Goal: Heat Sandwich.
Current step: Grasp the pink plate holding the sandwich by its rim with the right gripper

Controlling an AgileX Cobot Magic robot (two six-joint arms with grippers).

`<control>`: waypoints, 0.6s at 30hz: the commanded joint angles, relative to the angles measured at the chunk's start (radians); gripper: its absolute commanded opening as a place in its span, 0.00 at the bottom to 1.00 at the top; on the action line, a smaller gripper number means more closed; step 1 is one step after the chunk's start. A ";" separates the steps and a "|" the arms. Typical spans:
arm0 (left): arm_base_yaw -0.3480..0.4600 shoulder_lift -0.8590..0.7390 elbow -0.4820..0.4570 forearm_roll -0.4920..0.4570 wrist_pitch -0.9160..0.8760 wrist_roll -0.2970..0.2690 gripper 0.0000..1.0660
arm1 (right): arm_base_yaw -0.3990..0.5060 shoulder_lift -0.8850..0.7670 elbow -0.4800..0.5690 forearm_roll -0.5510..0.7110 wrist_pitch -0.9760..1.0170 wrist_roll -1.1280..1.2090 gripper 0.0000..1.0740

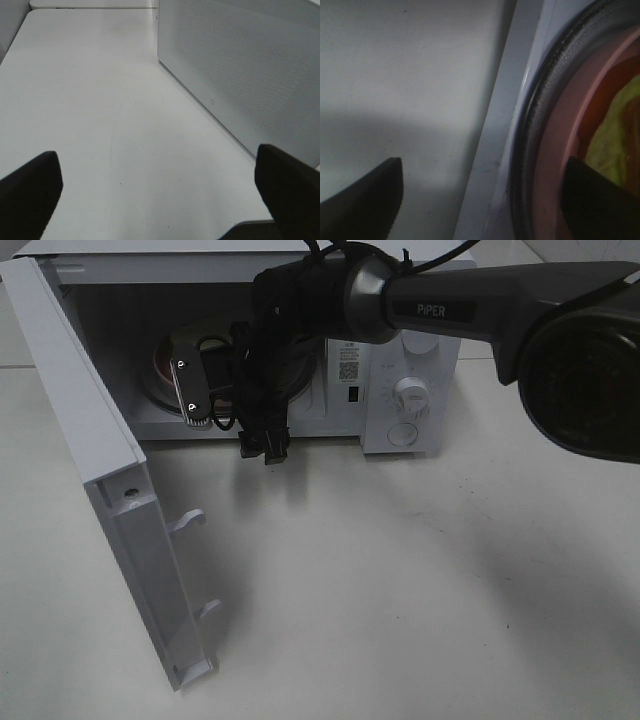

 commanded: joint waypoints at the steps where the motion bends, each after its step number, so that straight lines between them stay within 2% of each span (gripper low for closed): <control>1: -0.001 -0.017 0.001 -0.003 -0.009 -0.002 0.92 | 0.000 0.008 -0.007 0.011 -0.011 0.011 0.60; 3: -0.001 -0.017 0.001 -0.003 -0.009 -0.002 0.92 | 0.000 0.008 -0.007 0.012 -0.023 0.019 0.49; 4: -0.001 -0.017 0.001 -0.003 -0.009 -0.002 0.92 | 0.000 0.008 -0.007 0.020 -0.033 0.038 0.35; 5: -0.001 -0.017 0.001 -0.003 -0.009 -0.002 0.92 | 0.000 0.008 -0.007 0.020 -0.033 0.038 0.35; 7: -0.001 -0.017 0.001 -0.003 -0.009 -0.002 0.92 | 0.000 0.008 -0.007 0.020 -0.034 0.044 0.17; 8: -0.001 -0.017 0.001 -0.003 -0.009 -0.002 0.92 | 0.000 0.008 -0.007 0.020 -0.033 0.044 0.01; 18: -0.001 -0.017 0.001 -0.003 -0.009 -0.002 0.92 | 0.000 0.000 -0.007 0.020 -0.002 0.041 0.00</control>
